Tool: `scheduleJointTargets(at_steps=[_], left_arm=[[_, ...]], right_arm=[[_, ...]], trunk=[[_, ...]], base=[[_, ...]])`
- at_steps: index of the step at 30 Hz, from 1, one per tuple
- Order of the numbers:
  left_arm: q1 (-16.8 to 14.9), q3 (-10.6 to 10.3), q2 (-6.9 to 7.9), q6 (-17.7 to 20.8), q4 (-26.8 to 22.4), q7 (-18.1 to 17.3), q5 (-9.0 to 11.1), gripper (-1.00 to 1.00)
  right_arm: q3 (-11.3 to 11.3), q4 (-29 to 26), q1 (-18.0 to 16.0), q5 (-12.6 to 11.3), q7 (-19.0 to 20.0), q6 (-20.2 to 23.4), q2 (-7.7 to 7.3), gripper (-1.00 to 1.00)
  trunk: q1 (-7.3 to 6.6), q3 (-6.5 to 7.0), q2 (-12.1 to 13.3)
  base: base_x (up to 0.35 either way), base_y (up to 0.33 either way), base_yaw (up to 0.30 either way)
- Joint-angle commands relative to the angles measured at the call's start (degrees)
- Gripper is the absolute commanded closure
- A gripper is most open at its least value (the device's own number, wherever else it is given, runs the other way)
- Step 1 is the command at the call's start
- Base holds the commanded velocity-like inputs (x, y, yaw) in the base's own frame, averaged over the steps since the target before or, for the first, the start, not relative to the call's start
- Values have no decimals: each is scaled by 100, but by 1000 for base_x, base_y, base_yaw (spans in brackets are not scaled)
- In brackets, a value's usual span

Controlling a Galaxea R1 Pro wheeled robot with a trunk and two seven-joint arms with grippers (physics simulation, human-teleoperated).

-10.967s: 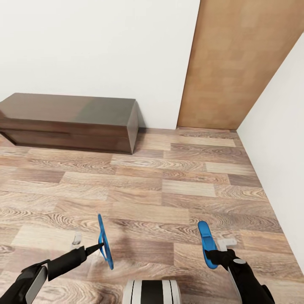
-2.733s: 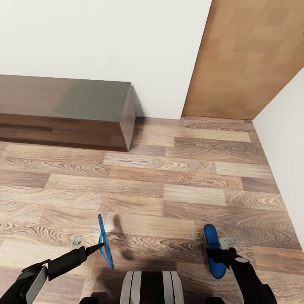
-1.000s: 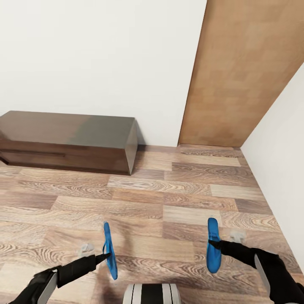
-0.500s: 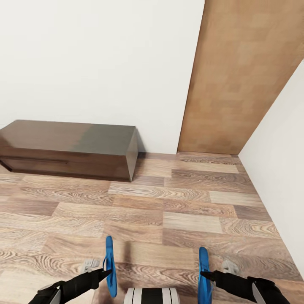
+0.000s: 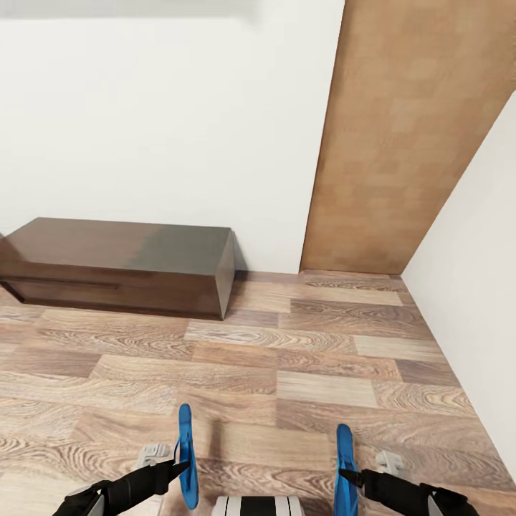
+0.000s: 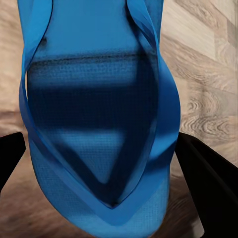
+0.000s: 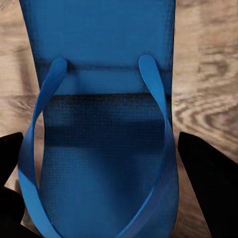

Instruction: In the bedroom, move the book from the bed onto either nightstand, and place the two sandals side by side next to the bed.

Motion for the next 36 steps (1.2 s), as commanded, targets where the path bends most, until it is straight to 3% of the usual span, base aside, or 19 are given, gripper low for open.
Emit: scheduleJointTargets(at_steps=[1,7,15,24,28,36], left_arm=[[-2,9,-1,60,1,-25,33,100],[-2,10,0,60,1,-22,35,100],[-2,12,-93,60,1,33,32,100],[-1,9,-106,66,75,54,33,100],[-1,-137,-104,59,80,57,32,100],[0,-400,-106,52,81,123,32,100]], right_arm=[[-44,-2,-3,36,40,47,5,100],[-35,28,-3,36,39,33,13,100],[-33,147,-3,44,18,-330,29,100],[-26,430,-3,56,13,-356,72,100],[-25,689,-3,61,13,-400,75,100],[-25,833,-3,47,5,-903,75,100]], trunk=[[-3,19,0],[-19,152,8],[-39,329,19],[-63,528,31],[-73,617,36],[-94,794,47]], base=[[0,0,0],[0,0,0],[0,0,0],[0,0,0],[0,0,0],[0,0,0]])
